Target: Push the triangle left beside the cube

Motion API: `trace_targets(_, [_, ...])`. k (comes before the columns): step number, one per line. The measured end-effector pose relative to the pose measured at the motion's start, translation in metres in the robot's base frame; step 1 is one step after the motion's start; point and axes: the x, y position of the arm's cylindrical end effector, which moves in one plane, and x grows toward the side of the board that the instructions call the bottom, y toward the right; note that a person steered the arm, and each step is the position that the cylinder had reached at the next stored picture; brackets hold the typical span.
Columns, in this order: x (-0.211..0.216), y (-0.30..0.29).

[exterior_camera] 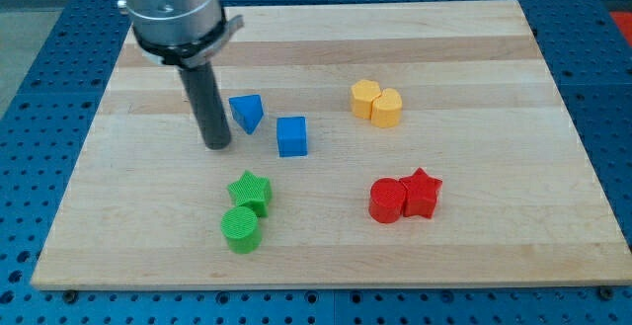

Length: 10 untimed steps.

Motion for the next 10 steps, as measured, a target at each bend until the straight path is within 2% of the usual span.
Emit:
trace_targets(1, [-0.035,-0.022])
trace_targets(2, [-0.053,-0.026])
trace_targets(3, [-0.067,0.003])
trace_targets(5, [-0.055,0.044])
trace_targets(8, [-0.038,0.057])
trace_targets(9, [-0.061,0.034])
trace_targets(10, [-0.062,-0.004])
